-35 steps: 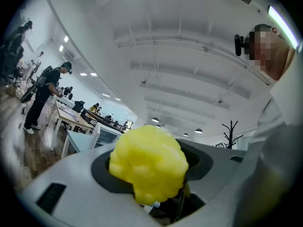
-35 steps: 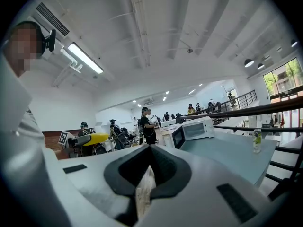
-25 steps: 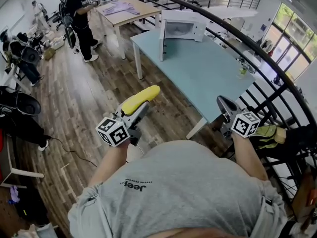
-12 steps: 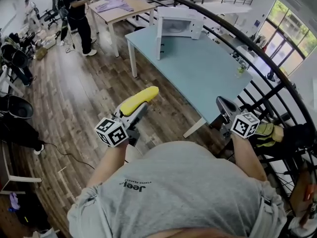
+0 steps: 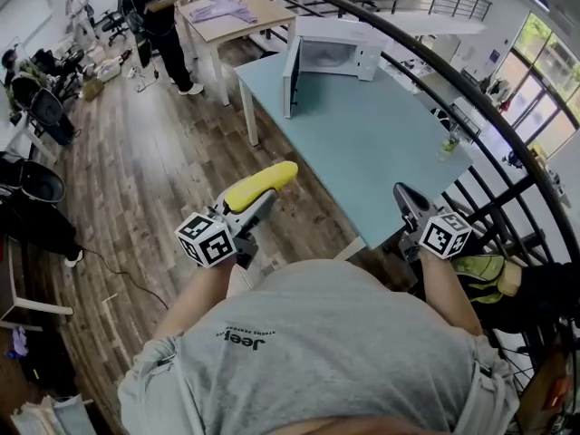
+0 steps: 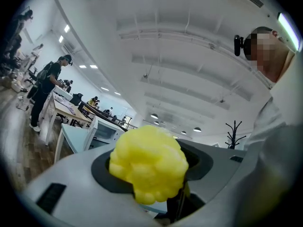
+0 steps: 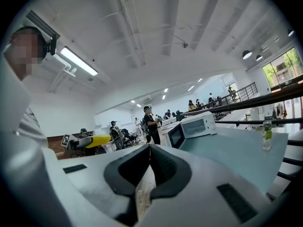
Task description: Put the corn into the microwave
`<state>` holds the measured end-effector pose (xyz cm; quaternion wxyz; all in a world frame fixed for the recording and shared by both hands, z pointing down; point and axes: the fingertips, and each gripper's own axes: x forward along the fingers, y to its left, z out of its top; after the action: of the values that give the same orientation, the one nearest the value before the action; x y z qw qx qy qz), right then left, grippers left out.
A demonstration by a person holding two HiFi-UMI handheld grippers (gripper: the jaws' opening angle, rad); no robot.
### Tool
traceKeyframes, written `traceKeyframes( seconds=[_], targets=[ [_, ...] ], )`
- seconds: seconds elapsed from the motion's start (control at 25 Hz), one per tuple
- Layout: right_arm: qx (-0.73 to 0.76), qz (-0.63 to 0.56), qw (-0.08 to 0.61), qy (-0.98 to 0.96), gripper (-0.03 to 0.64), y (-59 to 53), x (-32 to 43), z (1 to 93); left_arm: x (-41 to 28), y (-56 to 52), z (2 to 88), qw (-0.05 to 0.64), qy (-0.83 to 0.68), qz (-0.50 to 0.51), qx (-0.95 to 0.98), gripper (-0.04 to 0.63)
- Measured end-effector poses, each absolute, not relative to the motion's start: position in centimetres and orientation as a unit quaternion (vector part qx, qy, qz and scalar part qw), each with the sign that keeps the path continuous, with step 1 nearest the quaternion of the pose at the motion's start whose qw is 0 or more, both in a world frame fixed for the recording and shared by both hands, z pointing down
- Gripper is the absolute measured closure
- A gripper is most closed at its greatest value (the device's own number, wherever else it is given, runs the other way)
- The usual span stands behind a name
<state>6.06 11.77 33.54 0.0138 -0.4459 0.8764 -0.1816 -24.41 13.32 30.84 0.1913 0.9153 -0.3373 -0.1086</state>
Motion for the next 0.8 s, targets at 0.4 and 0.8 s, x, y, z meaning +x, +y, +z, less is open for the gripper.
traceKeyframes(
  seconds=[0.4,0.8],
  targets=[
    [-0.366,-0.198,0.017,0.909,0.598,3.5,17.0,34.0,-9.8,9.1,28.9,0.196,-0.382,-0.14,0.892,0.339],
    [-0.327,-0.203,0.039,0.922,0.598,-2.3,23.8,34.7,-2.3,5.4,28.9,0.191,-0.424,-0.108,0.879,0.339]
  ],
)
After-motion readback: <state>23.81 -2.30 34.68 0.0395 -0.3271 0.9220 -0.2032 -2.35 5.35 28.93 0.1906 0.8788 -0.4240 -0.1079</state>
